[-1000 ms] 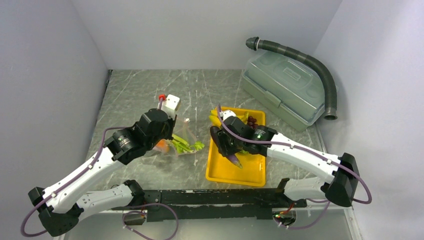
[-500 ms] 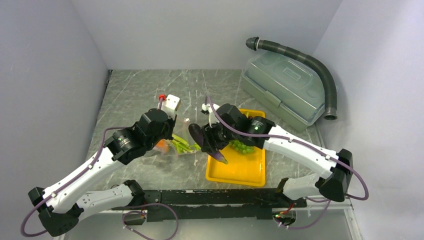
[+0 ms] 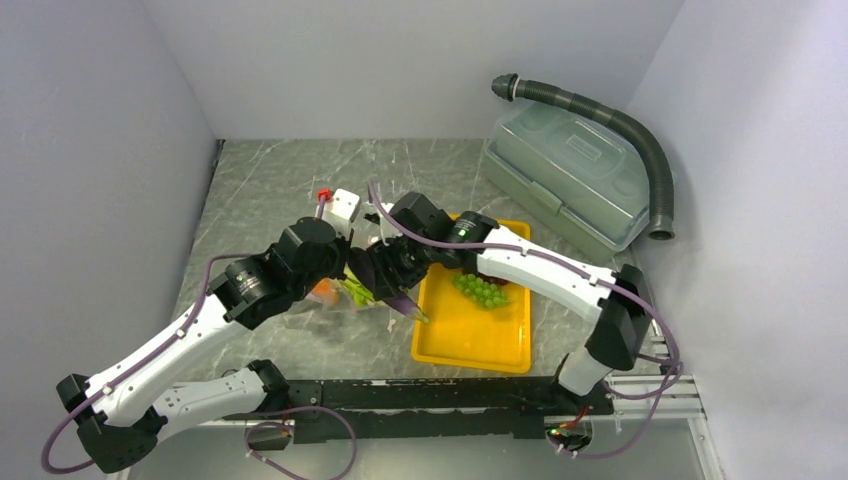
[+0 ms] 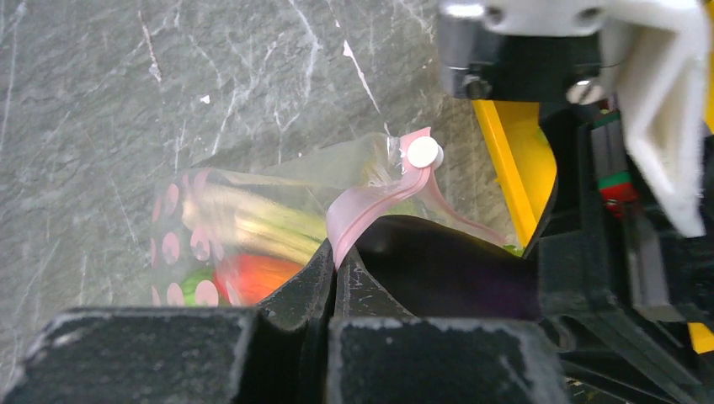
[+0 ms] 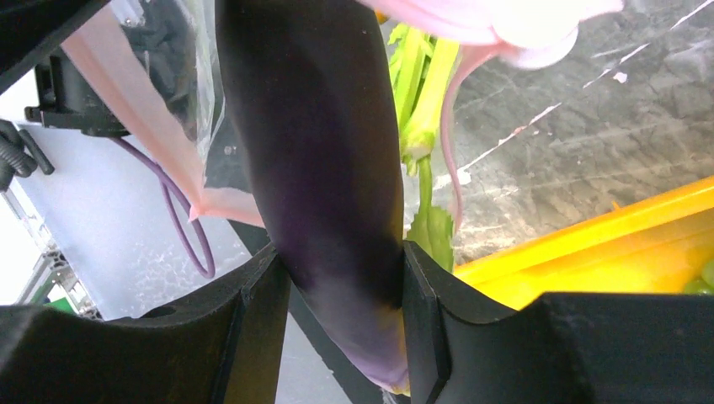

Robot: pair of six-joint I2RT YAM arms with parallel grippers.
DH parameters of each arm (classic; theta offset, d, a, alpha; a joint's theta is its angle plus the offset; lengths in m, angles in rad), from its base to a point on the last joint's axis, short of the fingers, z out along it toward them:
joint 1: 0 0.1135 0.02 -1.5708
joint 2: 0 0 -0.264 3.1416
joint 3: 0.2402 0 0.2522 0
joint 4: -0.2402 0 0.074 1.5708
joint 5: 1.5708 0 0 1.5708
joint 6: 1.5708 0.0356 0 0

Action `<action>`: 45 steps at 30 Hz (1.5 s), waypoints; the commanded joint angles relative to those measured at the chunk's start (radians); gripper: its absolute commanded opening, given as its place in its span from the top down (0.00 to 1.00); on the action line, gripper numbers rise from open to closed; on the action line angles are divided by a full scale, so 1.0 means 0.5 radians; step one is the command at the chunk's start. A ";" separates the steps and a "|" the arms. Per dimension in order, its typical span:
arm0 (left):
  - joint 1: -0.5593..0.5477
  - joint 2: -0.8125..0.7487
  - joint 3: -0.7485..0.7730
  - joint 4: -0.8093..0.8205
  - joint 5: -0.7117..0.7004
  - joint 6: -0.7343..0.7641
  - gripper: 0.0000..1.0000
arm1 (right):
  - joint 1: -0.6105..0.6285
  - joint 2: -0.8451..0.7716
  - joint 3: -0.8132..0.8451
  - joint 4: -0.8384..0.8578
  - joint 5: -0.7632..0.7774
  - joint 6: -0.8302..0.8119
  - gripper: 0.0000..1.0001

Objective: Place the food in the zip-top bag and seal the zipper
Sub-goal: Place the fake vegetable in the zipper food storage bag.

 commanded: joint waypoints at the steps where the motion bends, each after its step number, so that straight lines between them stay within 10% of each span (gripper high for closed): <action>1: 0.004 -0.046 0.003 0.105 0.006 0.043 1.00 | 0.005 0.089 0.214 -0.018 -0.044 0.036 0.65; 12: 0.006 -0.058 0.008 0.099 0.013 0.042 1.00 | 0.007 0.237 0.416 0.049 0.042 0.113 0.01; 38: 0.003 -0.064 0.005 0.110 0.002 0.013 1.00 | -0.002 -0.611 -0.624 0.645 0.518 0.544 0.01; 45: 0.003 -0.061 0.005 0.108 0.008 0.012 1.00 | -0.002 -0.577 -0.779 0.849 0.544 0.737 0.16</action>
